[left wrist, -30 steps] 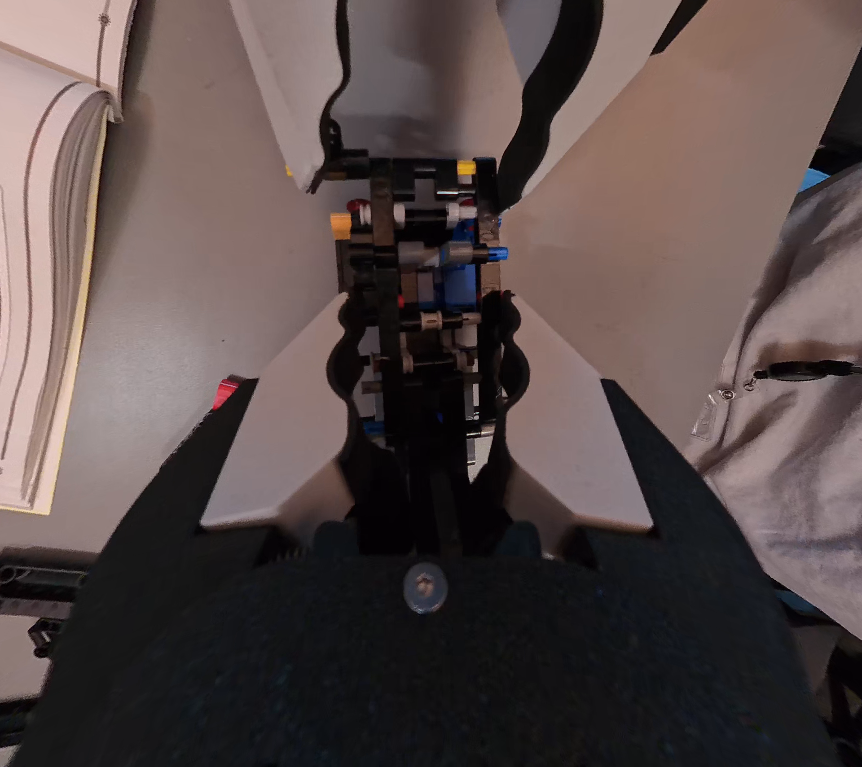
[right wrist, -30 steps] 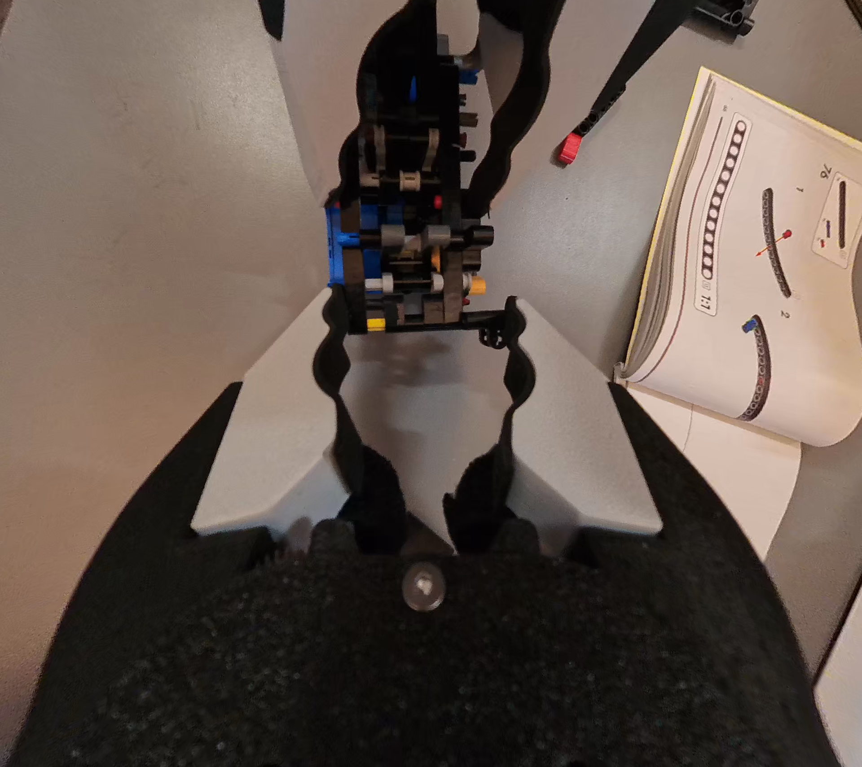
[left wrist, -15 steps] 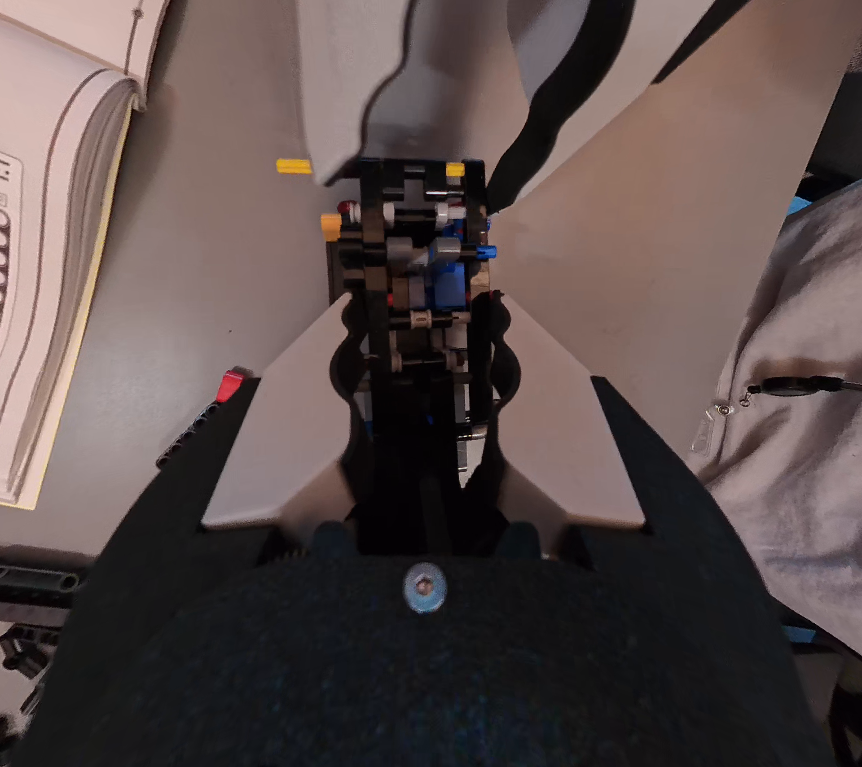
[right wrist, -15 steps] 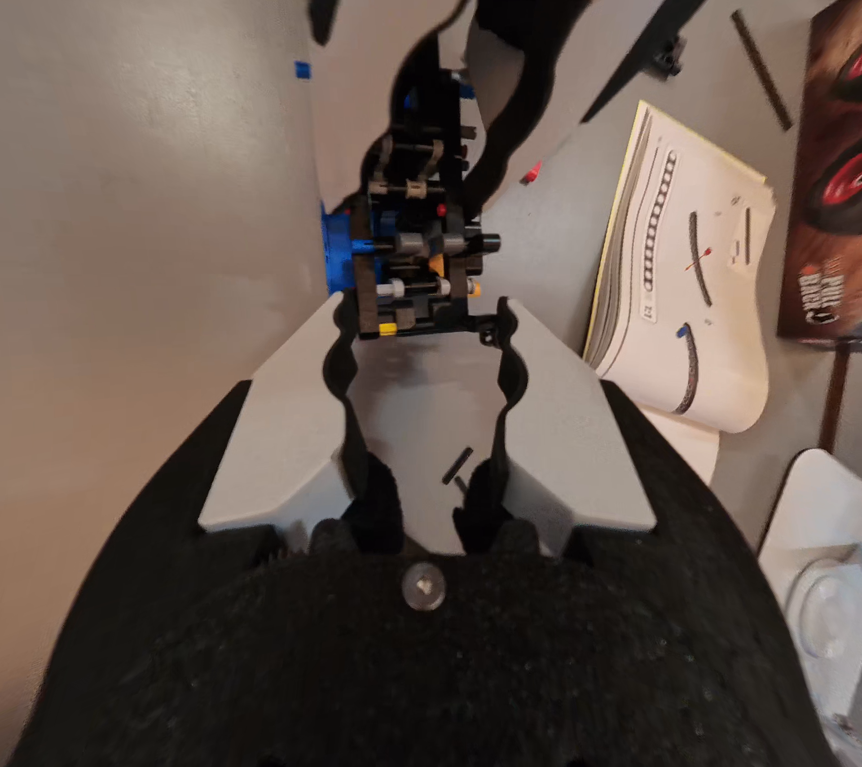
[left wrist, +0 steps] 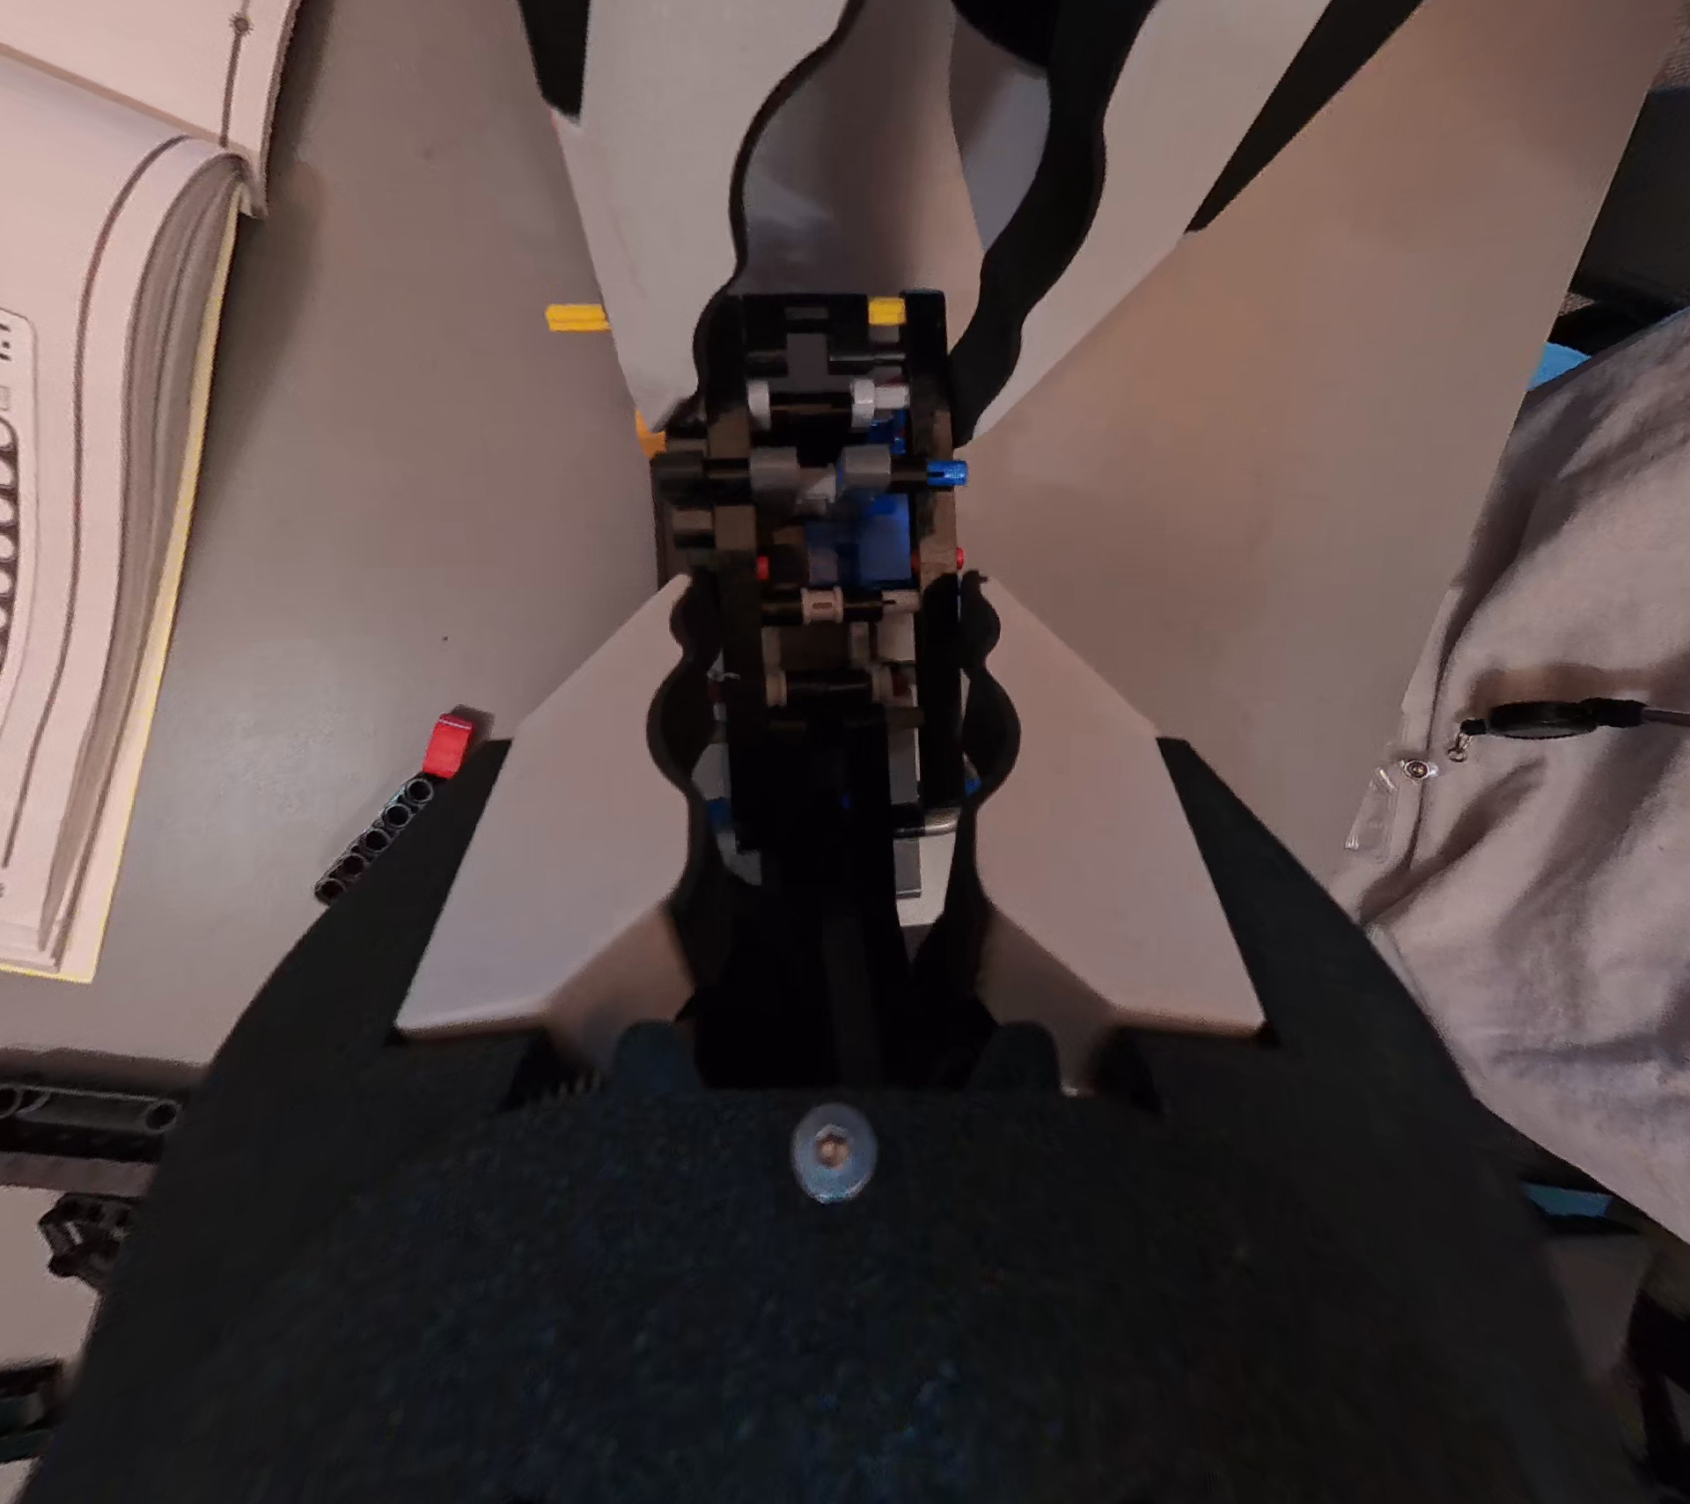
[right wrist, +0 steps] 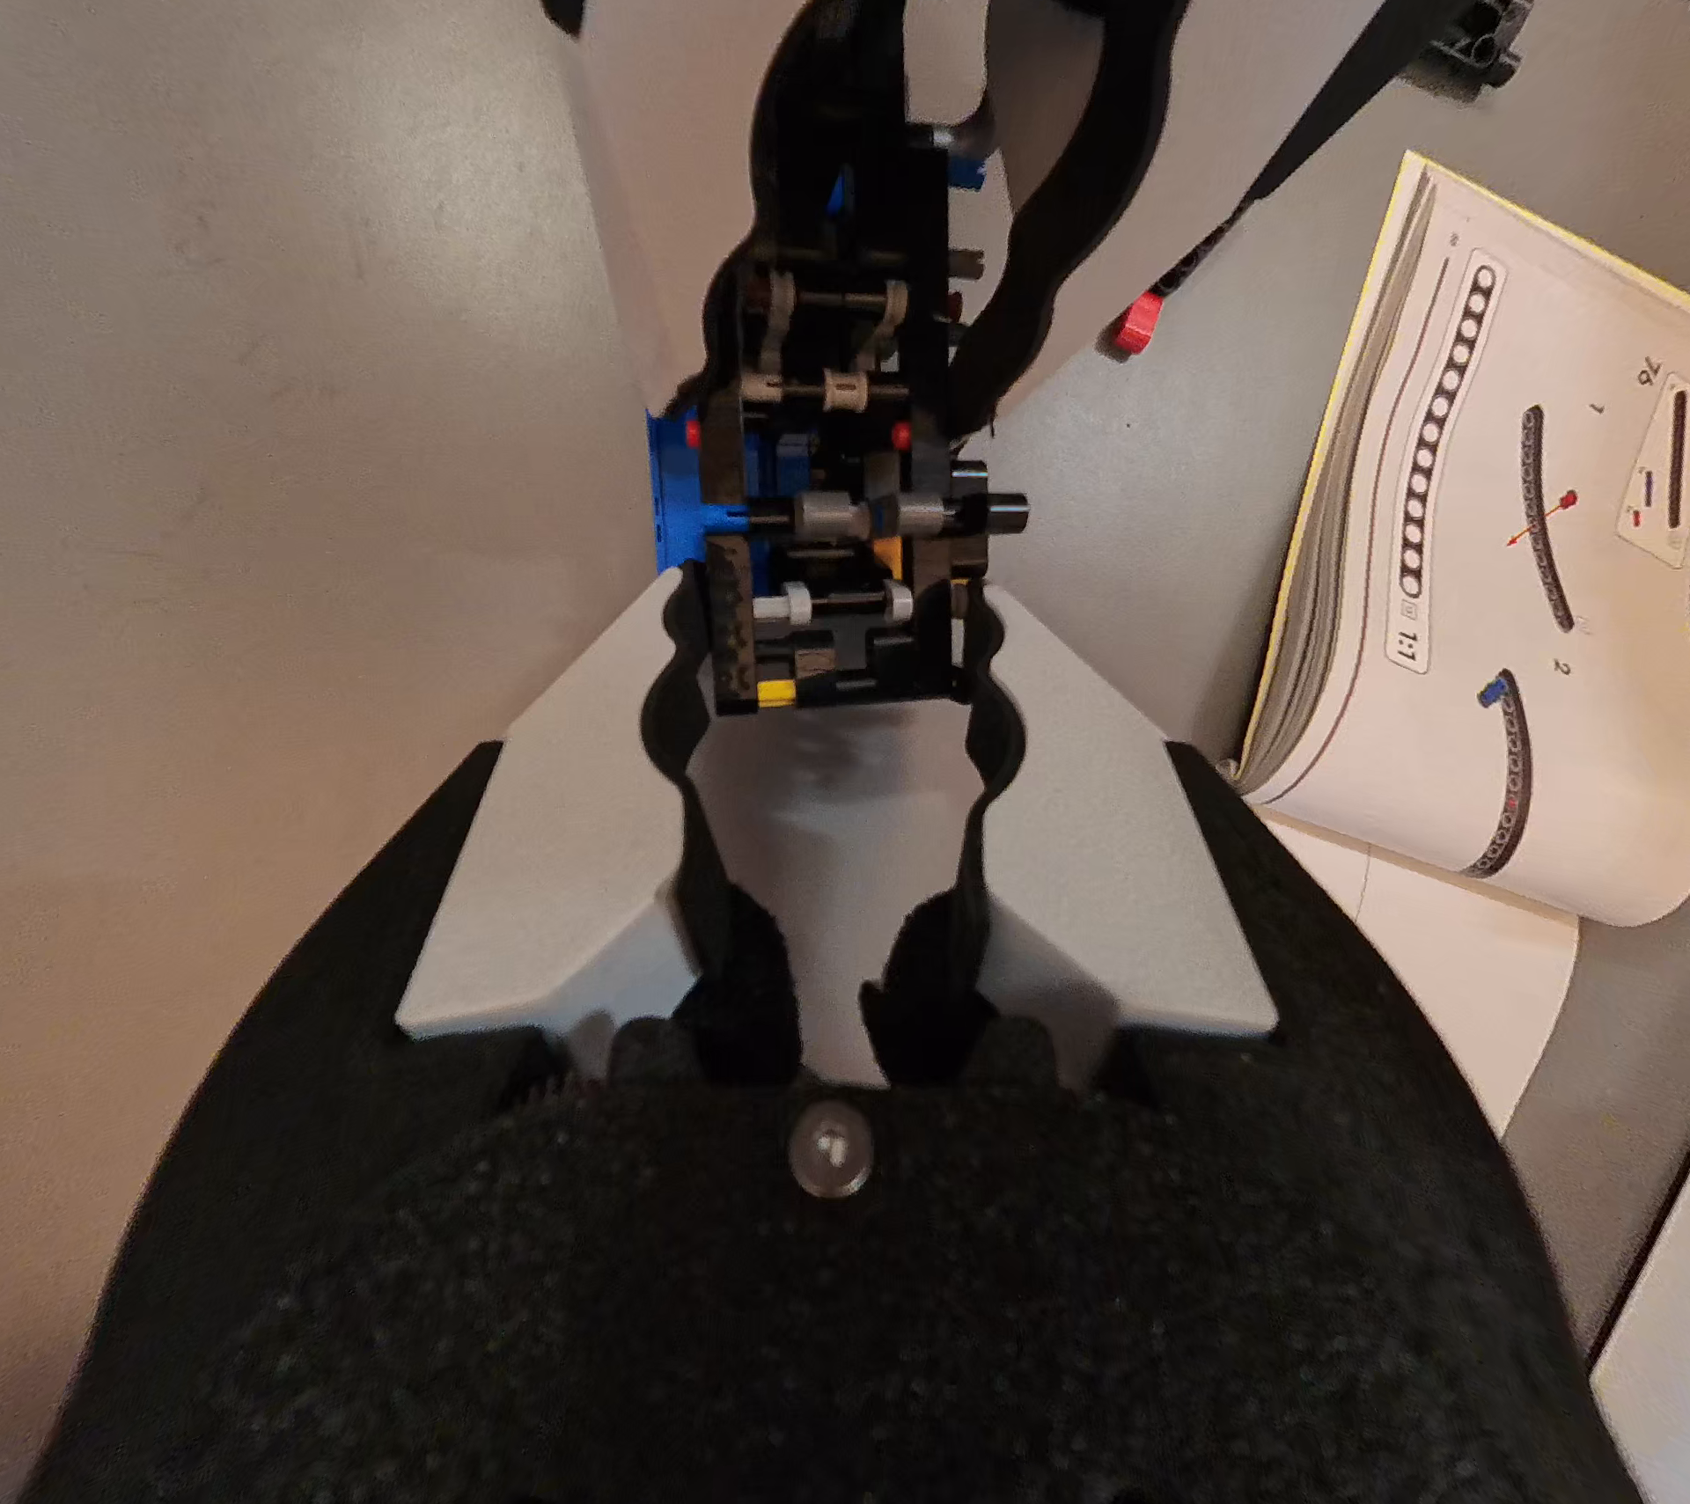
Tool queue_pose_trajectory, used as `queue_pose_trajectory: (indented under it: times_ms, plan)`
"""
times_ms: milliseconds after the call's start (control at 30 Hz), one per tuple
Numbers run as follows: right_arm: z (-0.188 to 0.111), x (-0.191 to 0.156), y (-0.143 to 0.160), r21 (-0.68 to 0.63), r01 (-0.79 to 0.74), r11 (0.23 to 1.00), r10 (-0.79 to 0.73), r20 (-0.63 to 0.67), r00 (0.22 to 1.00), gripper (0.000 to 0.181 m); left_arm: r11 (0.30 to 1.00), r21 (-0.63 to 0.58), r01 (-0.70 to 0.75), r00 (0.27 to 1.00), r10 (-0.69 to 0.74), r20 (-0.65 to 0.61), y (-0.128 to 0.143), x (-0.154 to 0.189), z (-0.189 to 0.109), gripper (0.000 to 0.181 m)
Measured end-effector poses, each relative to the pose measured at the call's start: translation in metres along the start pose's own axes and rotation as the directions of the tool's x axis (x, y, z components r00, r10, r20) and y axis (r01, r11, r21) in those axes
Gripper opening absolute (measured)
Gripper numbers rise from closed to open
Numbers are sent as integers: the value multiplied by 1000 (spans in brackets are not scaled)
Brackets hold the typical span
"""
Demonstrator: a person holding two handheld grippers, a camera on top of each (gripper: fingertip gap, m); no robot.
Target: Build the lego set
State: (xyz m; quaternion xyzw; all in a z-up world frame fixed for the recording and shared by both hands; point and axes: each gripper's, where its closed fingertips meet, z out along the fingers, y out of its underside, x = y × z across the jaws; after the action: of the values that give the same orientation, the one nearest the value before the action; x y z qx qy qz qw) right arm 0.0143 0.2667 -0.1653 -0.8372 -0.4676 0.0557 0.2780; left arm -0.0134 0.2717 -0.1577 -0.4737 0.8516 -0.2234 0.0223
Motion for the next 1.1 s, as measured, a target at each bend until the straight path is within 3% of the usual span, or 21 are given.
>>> queue_pose_trajectory:
  times_ms: [433, 667, 800, 900, 1100]
  plan:
    - [1, -1, 1, -8, 46, 999, -46, -46, 998, 52, 998, -45, -33, 999, 33, 12, 1, -1, 3, 49]
    - [1, -1, -1, 32, -19, 999, 19, -16, 1000, 55, 1000, -23, -6, 1000, 5, -21, 2, 0, 1, 50]
    - [1, -1, 0, -5, 5, 1000, -5, -27, 1000, 55, 999, -25, -43, 999, 44, 14, 9, 1, -20, 67]
    - [1, -1, -1, -3, -15, 1000, 15, -21, 1000, 55, 995, -65, -76, 996, 79, 38, 12, 0, -26, 70]
    - [0, -1, 0, 15, -20, 1000, 20, -16, 1000, 55, 987, -139, -84, 995, 91, 45, 17, -4, -11, 67]
